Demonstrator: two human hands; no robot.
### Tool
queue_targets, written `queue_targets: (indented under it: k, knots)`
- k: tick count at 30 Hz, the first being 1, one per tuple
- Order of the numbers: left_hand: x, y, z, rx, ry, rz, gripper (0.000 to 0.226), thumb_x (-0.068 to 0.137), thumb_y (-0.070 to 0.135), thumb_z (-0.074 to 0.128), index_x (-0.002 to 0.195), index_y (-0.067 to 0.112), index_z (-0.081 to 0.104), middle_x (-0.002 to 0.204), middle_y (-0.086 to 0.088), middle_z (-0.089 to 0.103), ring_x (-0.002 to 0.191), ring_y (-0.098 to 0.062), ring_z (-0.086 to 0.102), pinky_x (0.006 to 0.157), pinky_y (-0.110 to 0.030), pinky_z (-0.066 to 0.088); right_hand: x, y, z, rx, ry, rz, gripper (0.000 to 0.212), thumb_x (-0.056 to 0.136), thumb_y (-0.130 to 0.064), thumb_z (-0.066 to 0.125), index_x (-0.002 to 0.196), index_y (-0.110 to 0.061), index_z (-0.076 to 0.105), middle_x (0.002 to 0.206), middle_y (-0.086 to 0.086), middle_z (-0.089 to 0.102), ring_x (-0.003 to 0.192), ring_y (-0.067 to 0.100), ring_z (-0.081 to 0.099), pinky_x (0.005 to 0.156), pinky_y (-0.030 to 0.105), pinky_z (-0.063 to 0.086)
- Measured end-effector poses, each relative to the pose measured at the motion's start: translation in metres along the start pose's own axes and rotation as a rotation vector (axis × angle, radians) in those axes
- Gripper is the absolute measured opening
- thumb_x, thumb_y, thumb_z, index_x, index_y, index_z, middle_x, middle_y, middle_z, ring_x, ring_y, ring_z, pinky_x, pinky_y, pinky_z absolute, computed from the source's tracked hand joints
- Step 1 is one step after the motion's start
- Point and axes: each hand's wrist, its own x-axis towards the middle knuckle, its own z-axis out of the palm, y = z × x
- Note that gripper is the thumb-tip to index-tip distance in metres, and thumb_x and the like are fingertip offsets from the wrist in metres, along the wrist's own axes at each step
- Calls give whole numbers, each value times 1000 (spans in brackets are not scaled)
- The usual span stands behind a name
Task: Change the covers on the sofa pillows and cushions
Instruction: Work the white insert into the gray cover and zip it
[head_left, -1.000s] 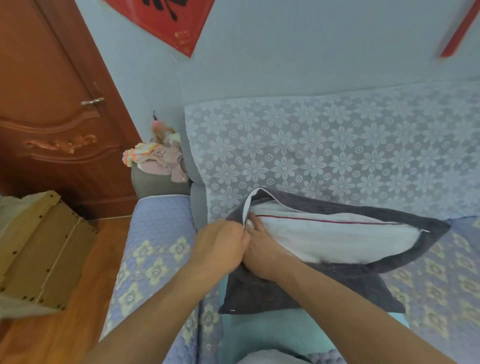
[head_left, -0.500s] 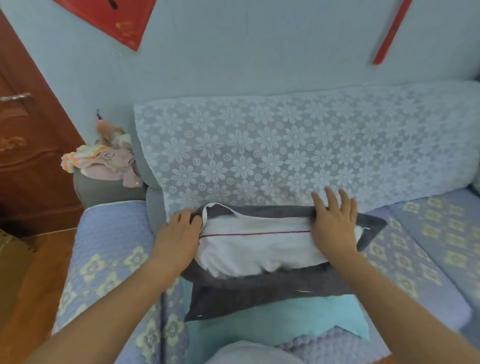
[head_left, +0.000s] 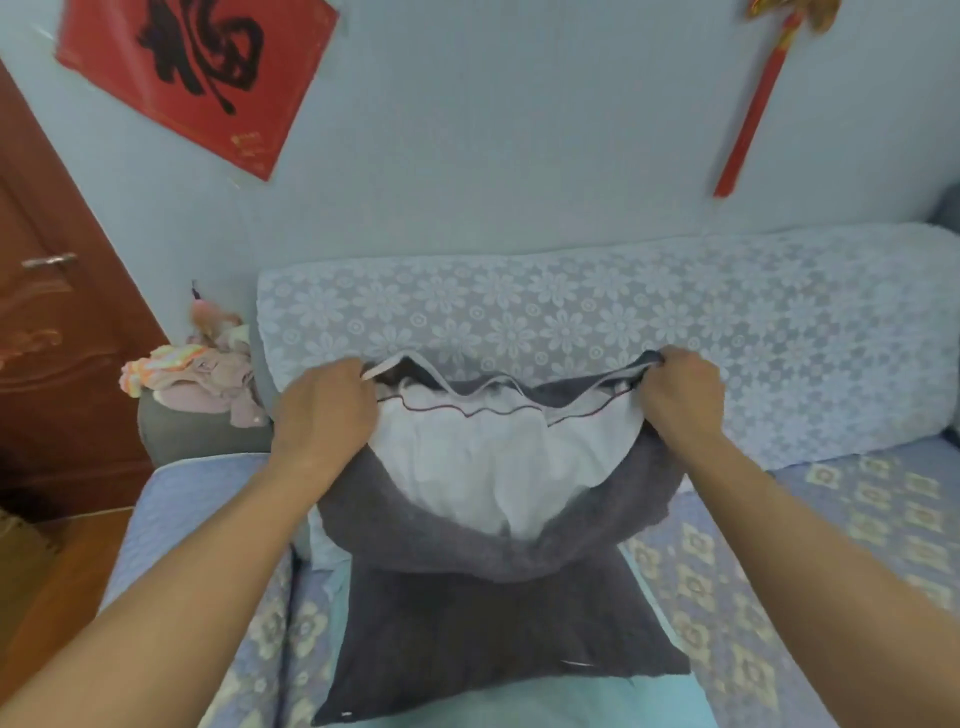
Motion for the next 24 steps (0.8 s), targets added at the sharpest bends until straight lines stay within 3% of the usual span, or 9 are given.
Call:
queue_targets:
  k: [3, 5, 7, 8, 9, 11, 14, 19, 24]
  knots:
    - [15, 37, -58, -124, 358, -25, 28, 96, 22, 48, 69, 15, 49, 74, -10, 52, 73, -32, 45, 63, -39, 33, 37, -10, -61, 71, 199, -86, 17, 87, -8, 46, 74, -8, 56, 73, 10, 54, 73, 32, 50, 64, 36, 36]
    - [18, 27, -55, 31, 448, 0, 30, 95, 18, 41, 69, 11, 54, 72, -12, 53, 72, -35, 51, 58, -40, 34, 43, 15, -64, 49, 314, -54, 16, 90, -6, 44, 77, -5, 54, 73, 10, 52, 70, 30, 46, 61, 35, 31]
    - [19, 23, -24, 489, 36, -30, 28, 97, 15, 40, 92, 9, 67, 90, -12, 65, 87, -35, 64, 64, -42, 51, 46, 33, -35, -137, -2, -71, 15, 91, -3, 44, 84, -1, 56, 82, 15, 63, 73, 34, 56, 61, 36, 39]
    - [11, 24, -7, 569, -131, -81, 25, 98, 14, 44, 102, 12, 68, 99, -8, 68, 93, -31, 67, 70, -38, 54, 44, 44, -22, -239, -166, -43, 15, 91, -3, 44, 86, -1, 57, 90, 18, 67, 78, 35, 60, 64, 37, 45]
    - [13, 30, 0, 545, -177, -113, 22, 96, 12, 48, 105, 13, 67, 101, -6, 68, 95, -28, 68, 71, -35, 54, 49, 42, -18, -206, -189, -35, 15, 92, -2, 43, 87, -1, 58, 93, 19, 68, 79, 34, 61, 67, 39, 48]
    - [32, 54, -6, 403, 21, -102, 17, 92, 5, 49, 98, 9, 65, 99, -11, 67, 91, -33, 67, 64, -34, 45, 78, 26, -25, -3, -45, -99, 19, 94, -3, 42, 91, 0, 60, 93, 19, 66, 79, 34, 57, 67, 36, 40]
    - [62, 74, -51, 221, 310, -151, 16, 93, 13, 49, 91, 6, 63, 97, -22, 66, 94, -45, 63, 70, -42, 46, 112, 10, -66, 105, 126, -121, 21, 93, -8, 46, 96, 0, 65, 96, 22, 66, 89, 39, 58, 70, 32, 31]
    - [45, 63, -62, 215, 170, -264, 20, 96, 30, 54, 98, 14, 65, 104, -18, 67, 96, -41, 62, 71, -37, 40, 128, 47, -60, 125, -105, -56, 16, 88, -4, 51, 78, -5, 63, 74, 14, 55, 73, 28, 45, 66, 31, 34]
    - [-19, 26, 27, 410, -64, -234, 36, 92, 27, 61, 123, 11, 53, 111, -14, 61, 100, -35, 59, 68, -39, 45, 83, 107, 5, -51, -421, -95, 22, 91, -7, 51, 72, -4, 61, 64, 6, 52, 56, 19, 44, 47, 28, 29]
